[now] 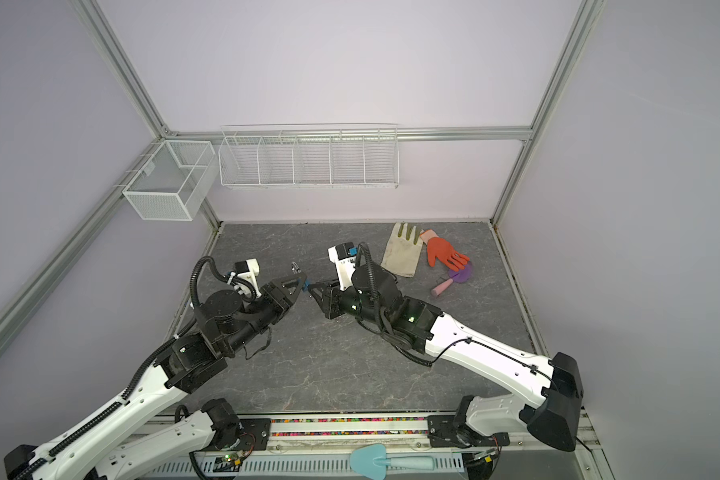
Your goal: Unlock with the key
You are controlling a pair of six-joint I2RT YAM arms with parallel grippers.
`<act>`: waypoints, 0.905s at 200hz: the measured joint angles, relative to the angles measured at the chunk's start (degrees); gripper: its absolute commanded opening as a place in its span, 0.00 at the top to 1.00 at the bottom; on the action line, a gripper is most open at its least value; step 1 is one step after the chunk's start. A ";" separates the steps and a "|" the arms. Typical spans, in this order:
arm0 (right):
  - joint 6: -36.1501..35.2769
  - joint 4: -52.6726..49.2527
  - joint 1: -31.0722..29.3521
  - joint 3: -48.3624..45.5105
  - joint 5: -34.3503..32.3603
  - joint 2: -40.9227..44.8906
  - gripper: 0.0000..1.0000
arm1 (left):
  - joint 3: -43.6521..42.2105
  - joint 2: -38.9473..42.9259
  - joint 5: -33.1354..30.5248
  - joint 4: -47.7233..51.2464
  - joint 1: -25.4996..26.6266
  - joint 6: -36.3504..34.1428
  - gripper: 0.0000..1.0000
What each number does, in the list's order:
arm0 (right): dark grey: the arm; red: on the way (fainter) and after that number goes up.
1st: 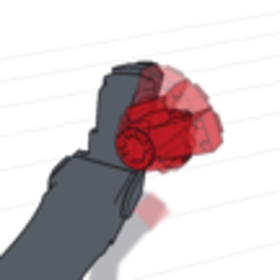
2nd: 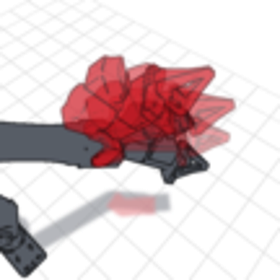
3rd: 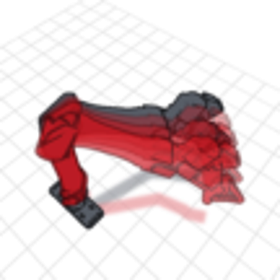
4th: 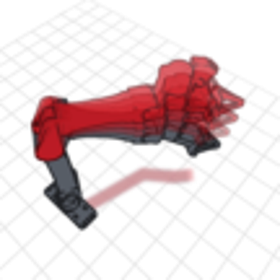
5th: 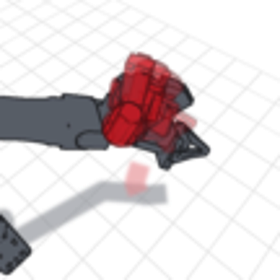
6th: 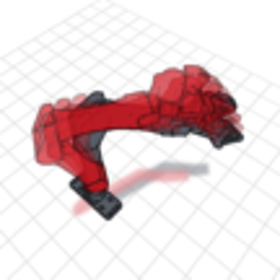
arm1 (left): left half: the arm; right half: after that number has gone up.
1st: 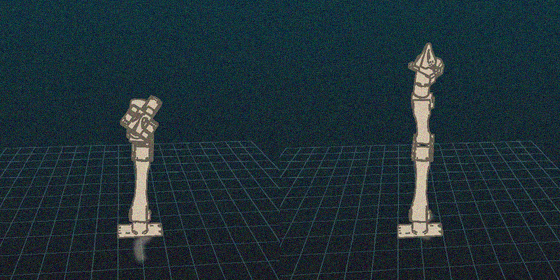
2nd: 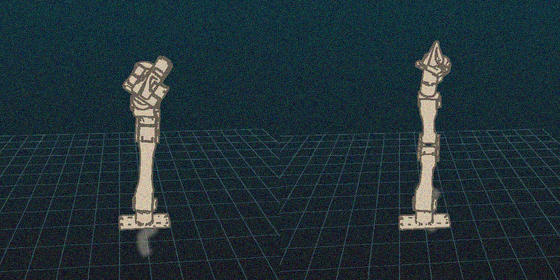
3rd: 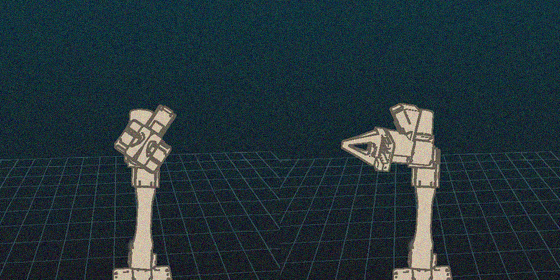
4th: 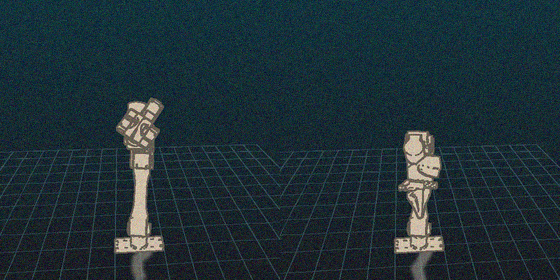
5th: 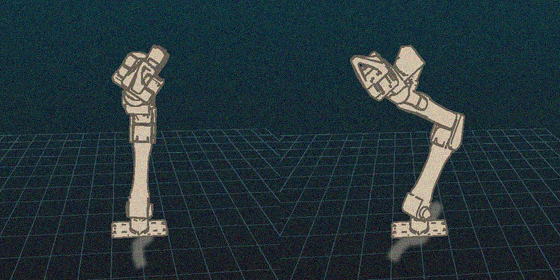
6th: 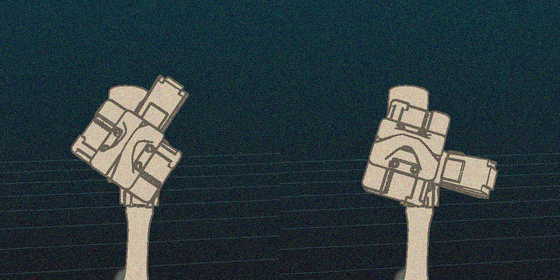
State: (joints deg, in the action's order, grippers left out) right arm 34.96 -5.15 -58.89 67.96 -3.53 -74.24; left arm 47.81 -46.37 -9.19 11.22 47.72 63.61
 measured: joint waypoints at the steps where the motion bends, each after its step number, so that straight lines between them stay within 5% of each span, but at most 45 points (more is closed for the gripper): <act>1: 0.07 -0.13 0.00 0.00 -0.09 0.00 0.57 | 0.00 0.00 -0.02 0.09 0.00 -0.11 1.00; 47: -4.02 -7.63 0.02 0.31 -5.31 3.52 0.27 | 0.02 -0.90 -1.73 1.11 0.26 -9.31 1.00; 93: -7.63 -18.78 0.04 3.78 -11.04 7.04 0.10 | -1.55 -0.52 -2.89 -0.79 0.31 -20.46 1.00; 147: -10.60 -32.35 0.31 12.41 -15.76 4.81 0.00 | -10.71 0.20 -2.34 -8.15 0.48 -32.44 1.00; 181: -11.02 -39.06 0.31 16.94 -17.90 1.75 0.04 | -17.27 0.04 -2.14 -16.48 1.73 -37.55 1.00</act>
State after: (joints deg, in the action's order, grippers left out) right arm 23.94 -44.21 -58.59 84.90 -21.43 -72.49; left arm 30.55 -46.33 -11.33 -5.26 49.45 26.06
